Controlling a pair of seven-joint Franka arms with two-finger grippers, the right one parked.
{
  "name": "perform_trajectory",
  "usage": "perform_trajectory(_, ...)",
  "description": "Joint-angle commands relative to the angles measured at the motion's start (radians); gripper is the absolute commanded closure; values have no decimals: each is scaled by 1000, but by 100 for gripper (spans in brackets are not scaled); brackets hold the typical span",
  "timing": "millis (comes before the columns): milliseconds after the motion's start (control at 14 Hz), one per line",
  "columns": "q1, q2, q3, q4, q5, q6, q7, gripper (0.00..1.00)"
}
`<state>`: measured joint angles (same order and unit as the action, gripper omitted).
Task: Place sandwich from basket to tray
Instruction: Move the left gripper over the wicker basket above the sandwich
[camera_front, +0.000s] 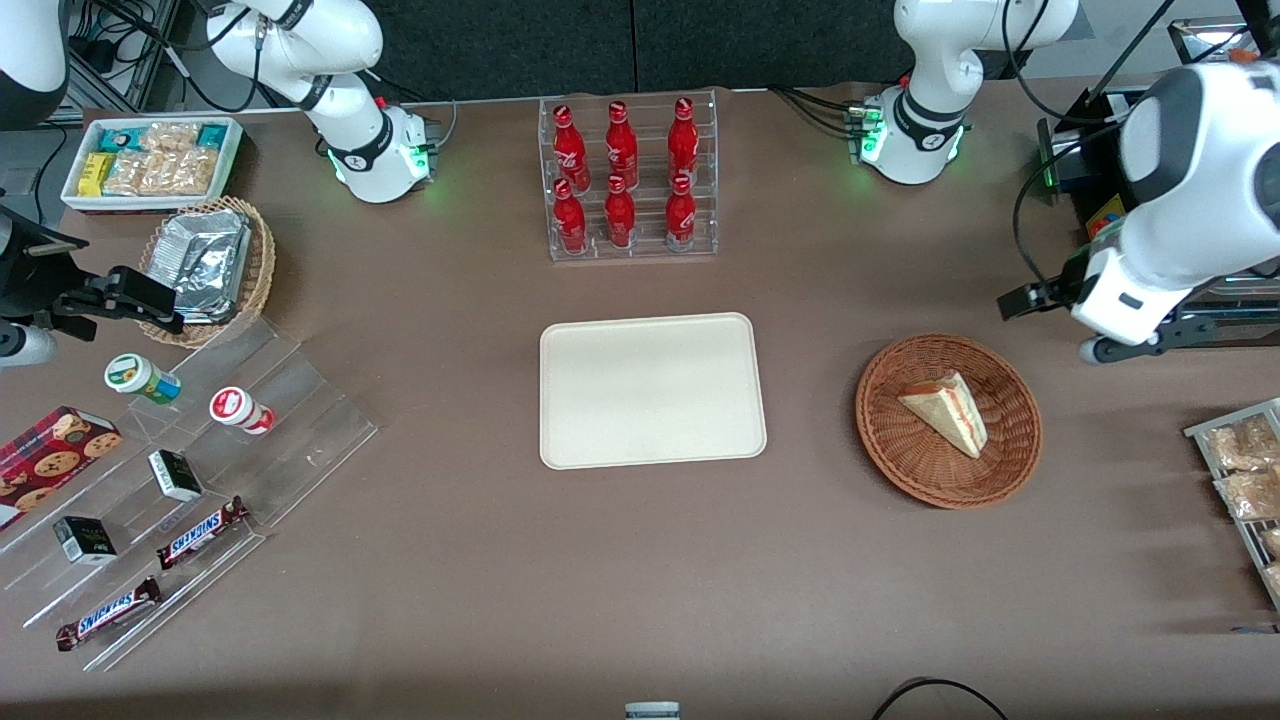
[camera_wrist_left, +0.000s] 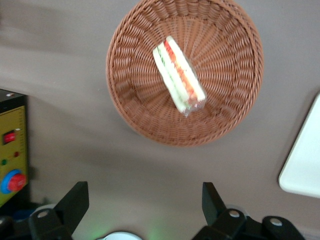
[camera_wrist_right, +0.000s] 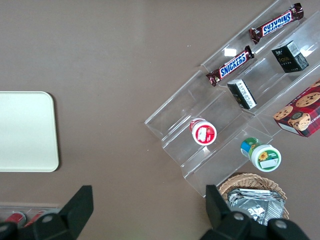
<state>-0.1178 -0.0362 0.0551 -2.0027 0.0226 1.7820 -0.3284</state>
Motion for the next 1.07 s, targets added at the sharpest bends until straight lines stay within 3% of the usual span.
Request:
perform_trajectory(0, -14, -16, -9, -82, 5, 114, -95, 0)
perform_trajectory(500, -14, 59, -24, -172, 8, 405, -363, 0)
perform_trajectory(1000, -14, 162, -24, -192, 8, 589, -512, 0)
